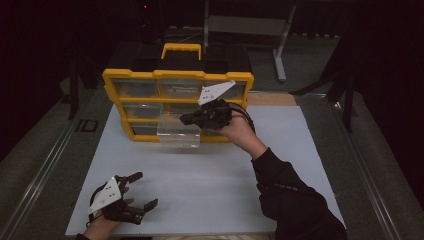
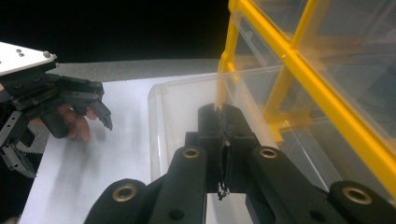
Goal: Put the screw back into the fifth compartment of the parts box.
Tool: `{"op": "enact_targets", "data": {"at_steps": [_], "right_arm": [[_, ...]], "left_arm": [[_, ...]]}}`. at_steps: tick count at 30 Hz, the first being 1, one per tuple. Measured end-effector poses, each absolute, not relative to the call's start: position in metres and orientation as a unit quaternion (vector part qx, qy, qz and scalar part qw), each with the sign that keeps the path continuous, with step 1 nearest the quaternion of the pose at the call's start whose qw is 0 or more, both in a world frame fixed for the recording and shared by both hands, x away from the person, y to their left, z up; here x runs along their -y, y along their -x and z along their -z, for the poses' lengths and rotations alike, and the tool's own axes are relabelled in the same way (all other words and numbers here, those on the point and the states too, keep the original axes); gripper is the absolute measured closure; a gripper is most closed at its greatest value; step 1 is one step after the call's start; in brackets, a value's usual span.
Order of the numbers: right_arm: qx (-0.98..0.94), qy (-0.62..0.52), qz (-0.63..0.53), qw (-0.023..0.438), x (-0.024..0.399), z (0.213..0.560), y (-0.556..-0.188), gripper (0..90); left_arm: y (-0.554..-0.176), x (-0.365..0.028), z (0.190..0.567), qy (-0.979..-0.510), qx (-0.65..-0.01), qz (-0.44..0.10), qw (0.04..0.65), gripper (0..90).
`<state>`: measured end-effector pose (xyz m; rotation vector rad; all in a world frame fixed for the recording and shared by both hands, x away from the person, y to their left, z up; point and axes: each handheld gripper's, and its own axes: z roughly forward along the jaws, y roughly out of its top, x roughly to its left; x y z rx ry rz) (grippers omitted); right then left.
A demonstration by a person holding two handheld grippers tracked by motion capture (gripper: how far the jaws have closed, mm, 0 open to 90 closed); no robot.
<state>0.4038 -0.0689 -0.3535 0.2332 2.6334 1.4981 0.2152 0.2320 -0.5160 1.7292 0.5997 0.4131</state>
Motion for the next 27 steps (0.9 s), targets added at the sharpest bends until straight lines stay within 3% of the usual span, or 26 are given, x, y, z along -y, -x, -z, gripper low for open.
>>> {"op": "enact_targets", "data": {"at_steps": [27], "right_arm": [[-0.886, -0.093, -0.453, 0.030, 0.054, 0.383, -0.413, 87.4]], "left_arm": [[-0.216, -0.232, 0.516, -0.743, -0.258, -0.177, 0.592, 1.7]]}}
